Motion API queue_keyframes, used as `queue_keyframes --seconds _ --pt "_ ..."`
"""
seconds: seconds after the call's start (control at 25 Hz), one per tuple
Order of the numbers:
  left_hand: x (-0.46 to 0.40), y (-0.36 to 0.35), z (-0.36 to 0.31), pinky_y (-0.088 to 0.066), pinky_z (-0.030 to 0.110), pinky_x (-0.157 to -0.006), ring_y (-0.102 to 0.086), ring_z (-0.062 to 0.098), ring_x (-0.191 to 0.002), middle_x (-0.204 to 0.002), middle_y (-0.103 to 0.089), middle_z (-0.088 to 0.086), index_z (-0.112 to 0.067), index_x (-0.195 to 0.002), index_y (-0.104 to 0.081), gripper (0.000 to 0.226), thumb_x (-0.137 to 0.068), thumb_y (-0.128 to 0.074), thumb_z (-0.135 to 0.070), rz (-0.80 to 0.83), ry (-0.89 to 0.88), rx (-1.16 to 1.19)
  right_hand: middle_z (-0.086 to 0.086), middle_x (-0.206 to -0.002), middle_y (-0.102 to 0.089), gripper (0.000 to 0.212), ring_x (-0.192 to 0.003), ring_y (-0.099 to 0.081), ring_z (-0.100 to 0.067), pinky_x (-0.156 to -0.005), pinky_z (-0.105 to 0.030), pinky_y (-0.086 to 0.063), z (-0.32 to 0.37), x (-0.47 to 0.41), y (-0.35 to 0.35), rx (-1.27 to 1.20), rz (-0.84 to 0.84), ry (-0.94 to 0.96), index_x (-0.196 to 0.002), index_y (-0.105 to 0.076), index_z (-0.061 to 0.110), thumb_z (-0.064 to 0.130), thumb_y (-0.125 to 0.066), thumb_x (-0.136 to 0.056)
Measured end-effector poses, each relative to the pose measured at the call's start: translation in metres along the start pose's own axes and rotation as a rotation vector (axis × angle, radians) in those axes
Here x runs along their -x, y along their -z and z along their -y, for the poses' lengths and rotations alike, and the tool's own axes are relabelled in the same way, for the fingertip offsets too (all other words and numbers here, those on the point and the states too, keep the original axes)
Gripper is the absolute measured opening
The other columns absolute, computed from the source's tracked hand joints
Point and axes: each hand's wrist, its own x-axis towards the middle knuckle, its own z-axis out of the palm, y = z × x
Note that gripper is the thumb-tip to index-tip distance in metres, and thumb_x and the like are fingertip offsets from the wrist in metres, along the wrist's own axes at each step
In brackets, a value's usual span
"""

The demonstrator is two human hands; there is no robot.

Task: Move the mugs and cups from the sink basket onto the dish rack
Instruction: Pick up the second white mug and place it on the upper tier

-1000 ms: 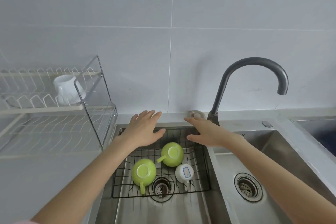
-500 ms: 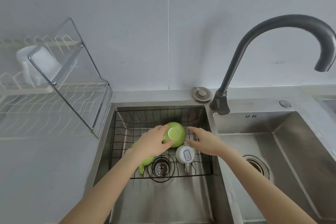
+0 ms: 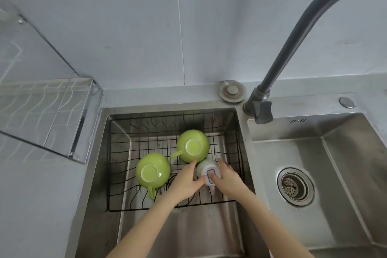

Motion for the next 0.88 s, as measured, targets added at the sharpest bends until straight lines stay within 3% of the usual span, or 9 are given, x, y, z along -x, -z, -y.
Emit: queue_keyframes --seconds 0.28,0.4,0.52,0.68,0.8,0.88 --pt "-0.031 -0.021 0.022 -0.031 0.022 -0.099 -0.037 0.021 -0.134 -0.145 -0.039 0.007 -0.011 -0.140 -0.026 0.057 -0.091 -0.050 -0.028 0.014 0.118 0.173 -0.019 -0.143 -0.039 0.052 -0.127 -0.042 -0.032 -0.104 -0.034 -0.037 -0.012 -0.028 -0.014 -0.062 0.040 -0.051 -0.142 -0.028 0.010 0.020 -0.041 -0.093" --pt "-0.037 -0.025 0.028 -0.031 0.013 -0.079 -0.049 0.017 -0.119 -0.124 -0.054 0.003 -0.012 -0.130 -0.041 0.043 -0.090 -0.051 -0.023 0.009 0.131 0.266 -0.016 -0.145 -0.037 0.052 -0.130 -0.041 -0.030 -0.102 -0.030 -0.036 -0.011 -0.032 -0.015 -0.061 0.015 -0.050 -0.143 -0.026 0.010 0.018 -0.041 -0.094" --pt "-0.037 -0.024 0.028 -0.034 0.009 -0.063 -0.045 0.008 -0.105 -0.111 -0.049 -0.005 -0.011 -0.130 -0.043 0.040 -0.091 -0.049 -0.020 0.013 0.109 0.287 -0.012 -0.146 -0.041 0.050 -0.130 -0.041 -0.027 -0.102 -0.027 -0.035 -0.013 -0.030 -0.014 -0.071 -0.014 -0.035 -0.143 -0.029 0.012 0.019 -0.042 -0.095" --pt "-0.034 -0.027 0.029 -0.034 -0.001 -0.060 -0.047 0.013 -0.088 -0.101 -0.052 -0.002 -0.012 -0.129 -0.044 0.037 -0.094 -0.042 -0.025 -0.015 0.063 0.210 -0.008 -0.145 -0.045 0.050 -0.131 -0.043 -0.023 -0.103 -0.023 -0.033 -0.013 -0.026 -0.014 -0.127 -0.059 -0.030 -0.141 -0.036 0.012 0.021 -0.048 -0.093" --pt "-0.028 -0.029 0.028 -0.036 0.003 -0.059 -0.049 0.011 -0.093 -0.104 -0.053 -0.005 -0.015 -0.130 -0.044 0.037 -0.095 -0.040 -0.023 -0.050 0.061 0.261 -0.010 -0.142 -0.049 0.047 -0.129 -0.045 -0.023 -0.104 -0.025 -0.034 -0.007 -0.020 -0.015 -0.181 -0.101 -0.044 -0.138 -0.040 0.011 0.019 -0.049 -0.093" --pt "-0.021 -0.029 0.026 -0.036 -0.002 -0.062 -0.050 0.010 -0.102 -0.108 -0.052 -0.007 -0.013 -0.129 -0.045 0.035 -0.095 -0.040 -0.020 -0.075 0.055 0.334 -0.011 -0.139 -0.051 0.046 -0.128 -0.047 -0.023 -0.103 -0.026 -0.036 -0.002 -0.015 -0.015 -0.193 -0.121 -0.048 -0.138 -0.041 0.012 0.020 -0.049 -0.093"
